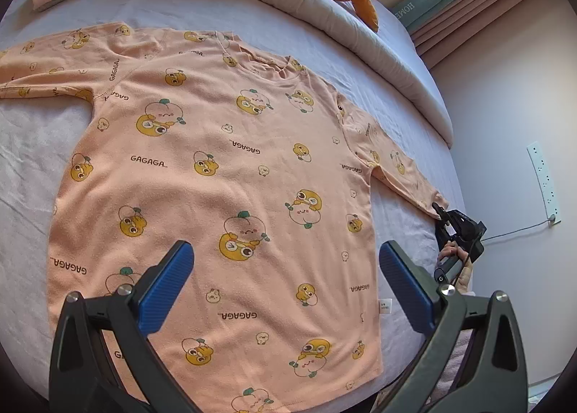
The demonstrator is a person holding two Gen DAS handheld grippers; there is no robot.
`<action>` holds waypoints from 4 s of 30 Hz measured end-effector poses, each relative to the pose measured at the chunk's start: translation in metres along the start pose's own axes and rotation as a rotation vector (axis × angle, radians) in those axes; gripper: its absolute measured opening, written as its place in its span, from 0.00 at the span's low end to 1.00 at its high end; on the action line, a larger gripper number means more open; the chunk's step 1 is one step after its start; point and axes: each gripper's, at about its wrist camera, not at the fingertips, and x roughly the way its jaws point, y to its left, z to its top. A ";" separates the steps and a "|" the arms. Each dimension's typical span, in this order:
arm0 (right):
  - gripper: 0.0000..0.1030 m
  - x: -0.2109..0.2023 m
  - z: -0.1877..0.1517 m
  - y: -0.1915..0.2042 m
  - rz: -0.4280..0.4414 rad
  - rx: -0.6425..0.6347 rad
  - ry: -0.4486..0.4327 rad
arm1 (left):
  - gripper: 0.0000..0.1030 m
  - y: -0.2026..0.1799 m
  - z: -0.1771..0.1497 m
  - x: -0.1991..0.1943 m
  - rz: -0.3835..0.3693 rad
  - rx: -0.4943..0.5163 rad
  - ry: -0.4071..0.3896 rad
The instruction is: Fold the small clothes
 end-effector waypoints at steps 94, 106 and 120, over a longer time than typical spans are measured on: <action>0.53 -0.002 -0.365 0.207 -0.135 -1.218 0.481 | 1.00 0.188 -0.070 -0.186 0.083 -0.365 -0.318; 0.54 -0.026 -0.448 0.220 -0.010 -1.324 0.602 | 1.00 0.205 -0.089 -0.201 0.068 -0.407 -0.350; 0.55 -0.035 -0.487 0.239 0.052 -1.359 0.615 | 1.00 0.245 -0.096 -0.204 0.024 -0.488 -0.377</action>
